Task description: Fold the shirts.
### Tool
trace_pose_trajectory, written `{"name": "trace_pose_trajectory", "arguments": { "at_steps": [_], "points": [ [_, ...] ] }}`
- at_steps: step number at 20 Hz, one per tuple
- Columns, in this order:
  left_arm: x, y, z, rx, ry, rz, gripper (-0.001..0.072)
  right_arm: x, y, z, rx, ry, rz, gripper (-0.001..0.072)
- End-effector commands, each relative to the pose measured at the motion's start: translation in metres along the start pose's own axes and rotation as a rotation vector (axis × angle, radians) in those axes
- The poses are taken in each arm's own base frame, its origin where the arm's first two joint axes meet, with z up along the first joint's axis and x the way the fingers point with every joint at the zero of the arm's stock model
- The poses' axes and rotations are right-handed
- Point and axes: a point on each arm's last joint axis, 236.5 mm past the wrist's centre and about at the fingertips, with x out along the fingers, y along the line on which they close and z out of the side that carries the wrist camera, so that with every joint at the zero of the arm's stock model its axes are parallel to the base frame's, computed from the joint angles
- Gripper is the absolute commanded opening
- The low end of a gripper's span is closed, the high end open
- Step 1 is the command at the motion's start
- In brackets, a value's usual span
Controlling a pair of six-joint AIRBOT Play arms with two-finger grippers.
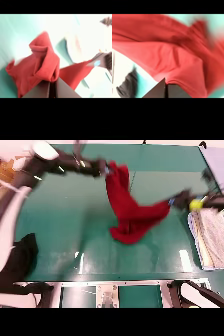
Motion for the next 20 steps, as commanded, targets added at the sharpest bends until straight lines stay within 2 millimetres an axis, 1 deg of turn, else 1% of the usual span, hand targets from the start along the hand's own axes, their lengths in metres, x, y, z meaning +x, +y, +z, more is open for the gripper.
{"name": "trace_pose_trajectory", "arguments": {
  "at_steps": [1, 2, 3, 4, 5, 7, 8, 9, 10, 11, 12, 13, 14, 16, 17, 19, 20],
  "points": [
    [-0.127, -0.097, 0.082, 0.258, -0.282, 0.079, 0.0033, -0.093, 0.166, 0.057, -0.340, -0.241, 0.151, 0.0010],
    [-0.162, -0.133, 0.094, 0.321, -0.369, 0.081, 0.0033, -0.117, 0.202, 0.062, -0.434, -0.312, 0.145, 0.0010],
    [-0.194, -0.164, 0.101, 0.394, -0.444, 0.095, 0.0033, -0.142, 0.239, 0.063, -0.529, -0.390, 0.141, 0.0010],
    [-0.223, -0.196, 0.103, 0.453, -0.507, 0.089, 0.0033, -0.164, 0.274, 0.059, -0.616, -0.467, 0.142, 0.0009],
    [-0.252, -0.226, 0.101, 0.503, -0.576, 0.078, 0.0033, -0.182, 0.305, 0.051, -0.696, -0.534, 0.147, 0.0010],
    [-0.300, -0.273, 0.094, 0.573, -0.699, 0.066, 0.0033, -0.216, 0.355, 0.035, -0.808, -0.682, 0.173, 0.0010],
    [-0.319, -0.292, 0.086, 0.601, -0.741, 0.058, 0.0033, -0.229, 0.371, 0.028, -0.831, -0.748, 0.184, 0.0010],
    [-0.332, -0.304, 0.079, 0.622, -0.766, 0.054, 0.0033, -0.239, 0.380, 0.024, -0.848, -0.803, 0.173, 0.0010],
    [-0.339, -0.311, 0.074, 0.636, -0.773, 0.055, 0.0033, -0.245, 0.381, 0.023, -0.860, -0.836, 0.147, 0.0010],
    [-0.342, -0.311, 0.071, 0.646, -0.772, 0.072, 0.0033, -0.246, 0.379, 0.024, -0.860, -0.844, 0.126, 0.0010],
    [-0.340, -0.304, 0.071, 0.630, -0.757, 0.097, 0.0033, -0.243, 0.374, 0.027, -0.848, -0.838, 0.122, 0.0010],
    [-0.334, -0.291, 0.071, 0.603, -0.729, 0.130, 0.0033, -0.239, 0.367, 0.033, -0.825, -0.826, 0.119, 0.0010],
    [-0.325, -0.272, 0.072, 0.571, -0.696, 0.170, 0.0033, -0.233, 0.354, 0.041, -0.789, -0.809, 0.114, 0.0010],
    [-0.298, -0.221, 0.076, 0.500, -0.616, 0.262, 0.0034, -0.212, 0.316, 0.062, -0.682, -0.750, 0.100, 0.0010],
    [-0.280, -0.192, 0.077, 0.468, -0.566, 0.305, 0.0034, -0.199, 0.293, 0.072, -0.627, -0.713, 0.091, 0.0010],
    [-0.234, -0.127, 0.076, 0.385, -0.453, 0.363, 0.0034, -0.171, 0.241, 0.092, -0.505, -0.639, 0.071, 0.0010],
    [-0.206, -0.091, 0.076, 0.345, -0.404, 0.383, 0.0034, -0.152, 0.212, 0.099, -0.449, -0.593, 0.062, 0.0010]
  ]
}}
